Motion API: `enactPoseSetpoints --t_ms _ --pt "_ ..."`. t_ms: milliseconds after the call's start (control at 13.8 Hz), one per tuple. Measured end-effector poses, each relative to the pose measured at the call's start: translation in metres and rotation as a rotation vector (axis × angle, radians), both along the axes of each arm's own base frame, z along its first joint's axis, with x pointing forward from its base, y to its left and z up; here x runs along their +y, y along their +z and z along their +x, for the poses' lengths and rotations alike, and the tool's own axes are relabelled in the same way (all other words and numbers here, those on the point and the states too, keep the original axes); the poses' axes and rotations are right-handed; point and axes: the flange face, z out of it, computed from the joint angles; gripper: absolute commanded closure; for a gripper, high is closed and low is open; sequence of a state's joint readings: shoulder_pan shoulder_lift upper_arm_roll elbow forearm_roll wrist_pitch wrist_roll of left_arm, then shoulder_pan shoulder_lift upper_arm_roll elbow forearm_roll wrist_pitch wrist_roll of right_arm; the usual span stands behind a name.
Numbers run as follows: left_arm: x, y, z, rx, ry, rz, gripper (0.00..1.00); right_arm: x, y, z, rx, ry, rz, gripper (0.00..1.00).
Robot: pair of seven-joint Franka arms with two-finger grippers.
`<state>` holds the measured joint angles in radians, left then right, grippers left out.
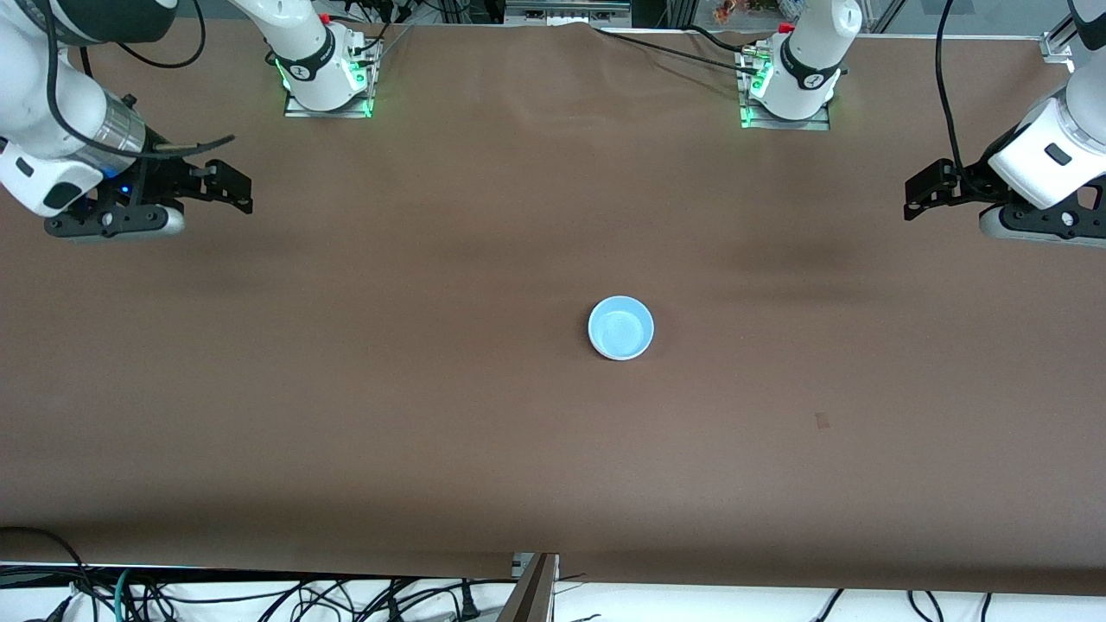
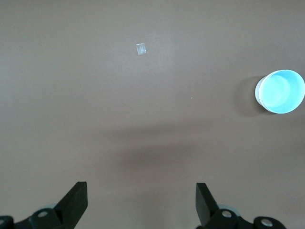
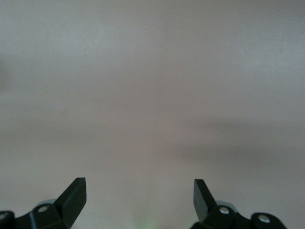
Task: Stack pink and blue bowls on white bowl
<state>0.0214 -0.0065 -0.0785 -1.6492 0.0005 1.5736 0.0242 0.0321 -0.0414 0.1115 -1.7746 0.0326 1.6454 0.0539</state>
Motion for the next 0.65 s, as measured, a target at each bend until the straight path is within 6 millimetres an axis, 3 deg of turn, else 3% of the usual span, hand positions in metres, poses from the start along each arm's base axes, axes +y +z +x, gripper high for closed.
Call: enactPoseSetpoints --t_ms 653 --pt "0.0 0.0 0.0 0.0 0.0 0.0 0.0 -0.0011 -0.0051 -0.0025 0.008 0.035 -0.009 0.01"
